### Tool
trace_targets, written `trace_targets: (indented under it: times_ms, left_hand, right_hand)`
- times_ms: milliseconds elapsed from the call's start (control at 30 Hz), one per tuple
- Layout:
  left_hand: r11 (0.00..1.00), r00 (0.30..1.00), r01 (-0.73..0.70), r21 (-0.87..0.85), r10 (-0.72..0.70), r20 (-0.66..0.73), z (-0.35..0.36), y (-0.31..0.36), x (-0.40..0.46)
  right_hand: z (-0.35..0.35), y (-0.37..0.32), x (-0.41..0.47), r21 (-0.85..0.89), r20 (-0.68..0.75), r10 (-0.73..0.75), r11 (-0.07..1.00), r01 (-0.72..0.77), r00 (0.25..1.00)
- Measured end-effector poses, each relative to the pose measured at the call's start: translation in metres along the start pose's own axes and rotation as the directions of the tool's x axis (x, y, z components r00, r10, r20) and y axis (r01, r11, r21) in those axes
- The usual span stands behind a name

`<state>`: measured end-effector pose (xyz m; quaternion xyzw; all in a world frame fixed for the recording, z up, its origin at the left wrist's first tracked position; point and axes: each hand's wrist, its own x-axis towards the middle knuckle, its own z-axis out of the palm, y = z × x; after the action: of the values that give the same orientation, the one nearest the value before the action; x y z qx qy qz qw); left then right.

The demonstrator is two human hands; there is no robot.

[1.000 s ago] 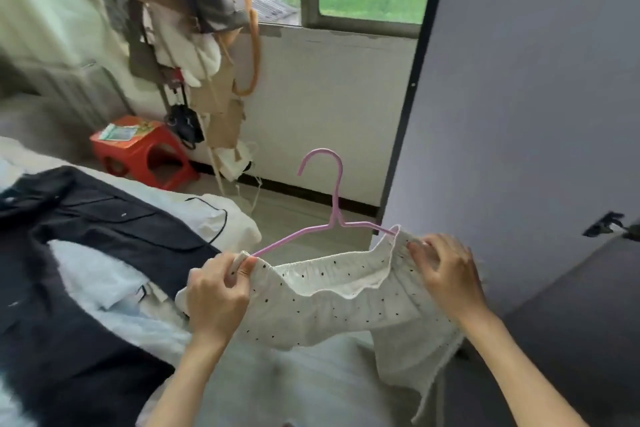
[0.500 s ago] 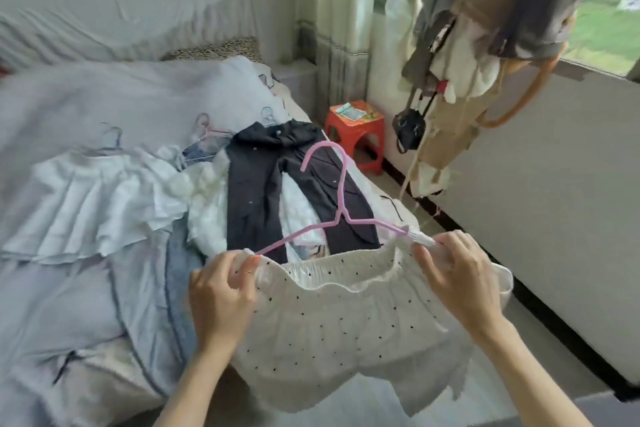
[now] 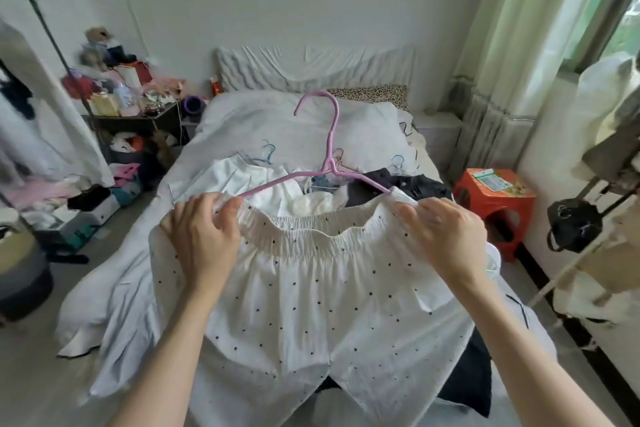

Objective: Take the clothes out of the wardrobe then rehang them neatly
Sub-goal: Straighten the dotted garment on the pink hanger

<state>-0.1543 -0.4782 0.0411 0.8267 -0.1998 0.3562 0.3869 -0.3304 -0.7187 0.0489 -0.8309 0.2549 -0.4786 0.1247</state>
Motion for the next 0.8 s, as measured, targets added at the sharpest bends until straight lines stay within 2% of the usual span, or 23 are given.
trace_targets:
  times_ms: [200,367,500,567,667,800]
  left_hand:
    - [0.999,0.997,-0.007,0.047,0.010,-0.075,0.041,-0.013,0.067]
    - [0.996,0.988,-0.084,-0.015,0.081,-0.133,0.092,-0.031,0.139]
    - [0.988,0.987,-0.132,-0.077,0.124,-0.103,0.151,-0.046,0.201]
    - [0.988,0.993,-0.117,-0.098,0.115,-0.026,0.184,-0.053,0.228]
    - [0.991,0.977,-0.073,-0.111,0.094,0.192,0.242,-0.069,0.253]
    - [0.994,0.868,-0.102,-0.049,0.114,0.483,0.321,-0.100,0.251]
  right_hand:
    - [0.051,-0.015,0.078,0.039,-0.004,-0.009,0.999,0.009,1.000]
    - [0.111,-0.024,0.146,0.043,-0.047,0.009,0.999,-0.007,0.999]
    - [0.168,-0.022,0.197,0.034,-0.076,0.070,0.997,-0.068,0.995]
    - [0.199,-0.013,0.217,-0.009,-0.080,0.076,0.997,-0.077,0.994]
    - [0.251,0.016,0.237,-0.121,0.001,0.102,0.987,-0.101,0.995]
    - [0.318,0.070,0.232,-0.409,0.231,0.179,0.910,-0.071,0.956]
